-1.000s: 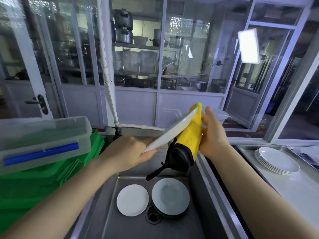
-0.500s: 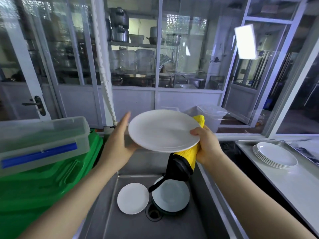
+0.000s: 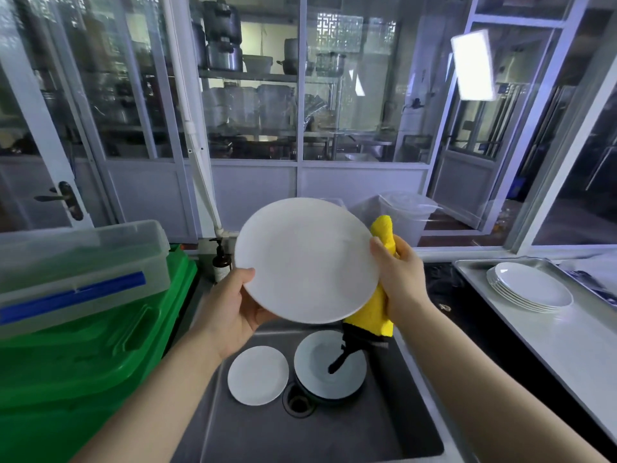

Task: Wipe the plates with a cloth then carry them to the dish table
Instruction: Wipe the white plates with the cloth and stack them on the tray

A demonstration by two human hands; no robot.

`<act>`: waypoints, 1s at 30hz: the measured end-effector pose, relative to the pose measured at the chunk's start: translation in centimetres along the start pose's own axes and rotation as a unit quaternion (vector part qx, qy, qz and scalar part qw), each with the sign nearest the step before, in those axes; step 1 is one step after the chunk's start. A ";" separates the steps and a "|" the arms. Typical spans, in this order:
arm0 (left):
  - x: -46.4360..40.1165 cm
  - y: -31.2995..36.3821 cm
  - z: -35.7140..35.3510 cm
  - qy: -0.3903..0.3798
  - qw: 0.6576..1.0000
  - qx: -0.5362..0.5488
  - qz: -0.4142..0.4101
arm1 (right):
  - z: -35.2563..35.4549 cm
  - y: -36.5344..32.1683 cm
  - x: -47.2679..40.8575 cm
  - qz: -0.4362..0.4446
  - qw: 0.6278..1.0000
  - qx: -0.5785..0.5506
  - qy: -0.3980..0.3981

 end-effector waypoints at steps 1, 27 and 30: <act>0.0 0.0 0.1 0.002 1.000 -0.010 -0.010 | 0.1 -0.1 0.0 0.018 1.000 0.021 0.005; 1.1 -1.6 0.0 -0.065 0.976 -0.153 -0.143 | -8.2 -1.4 8.0 0.390 0.825 0.280 -0.298; 1.0 -1.3 0.6 -0.057 0.977 -0.145 -0.143 | -7.8 -1.2 7.8 0.394 0.810 0.312 -0.302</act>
Point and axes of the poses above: each hand's wrist, its own x-axis away from the middle knuckle, its own z-axis out of the back of the hand, y = z × x, the point moved 2 cm from there along -x, towards the middle knuckle, and after that the axes turned 1 degree about y, right-handed, at the moved point
